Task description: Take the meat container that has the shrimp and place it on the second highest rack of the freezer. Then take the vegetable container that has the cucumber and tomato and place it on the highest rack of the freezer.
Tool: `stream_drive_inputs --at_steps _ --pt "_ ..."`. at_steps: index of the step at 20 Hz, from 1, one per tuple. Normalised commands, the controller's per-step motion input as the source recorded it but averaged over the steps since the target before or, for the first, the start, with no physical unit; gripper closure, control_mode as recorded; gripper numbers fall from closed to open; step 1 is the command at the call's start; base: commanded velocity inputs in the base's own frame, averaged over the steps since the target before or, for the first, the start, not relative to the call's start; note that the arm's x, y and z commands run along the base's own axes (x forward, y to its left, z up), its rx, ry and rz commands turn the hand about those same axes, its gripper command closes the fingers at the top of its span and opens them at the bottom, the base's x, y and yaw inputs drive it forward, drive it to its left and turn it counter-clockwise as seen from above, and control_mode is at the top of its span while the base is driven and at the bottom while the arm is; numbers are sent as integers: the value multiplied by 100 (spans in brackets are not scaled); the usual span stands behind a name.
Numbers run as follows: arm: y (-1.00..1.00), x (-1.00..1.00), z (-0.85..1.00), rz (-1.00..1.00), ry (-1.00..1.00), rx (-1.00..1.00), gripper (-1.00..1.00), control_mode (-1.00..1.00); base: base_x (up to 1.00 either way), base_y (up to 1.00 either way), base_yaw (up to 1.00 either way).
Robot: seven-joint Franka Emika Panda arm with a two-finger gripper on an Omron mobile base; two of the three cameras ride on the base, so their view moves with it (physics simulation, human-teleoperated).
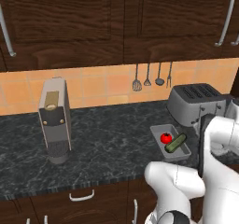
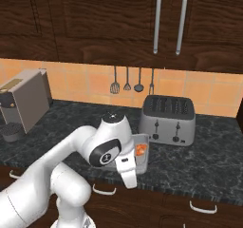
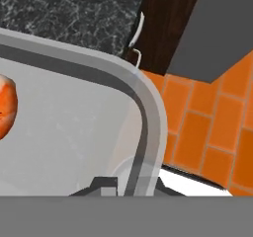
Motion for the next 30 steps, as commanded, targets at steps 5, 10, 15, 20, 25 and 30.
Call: stream_drive_inputs --at_steps 5,10,15,20,25,30 --pt "24 -47 64 0 5 3 100 -100 0 0 0" --pt "24 -81 46 0 0 17 100 -100 0 0 0" --pt "46 -61 31 0 0 19 100 -100 0 0 0" --pt "46 -23 21 0 0 7 100 -100 0 0 0" --pt "3 0 0 1 1 0 100 -100 0 0 0" --pt "0 0 0 0 0 0 100 100 -14 0 -6"
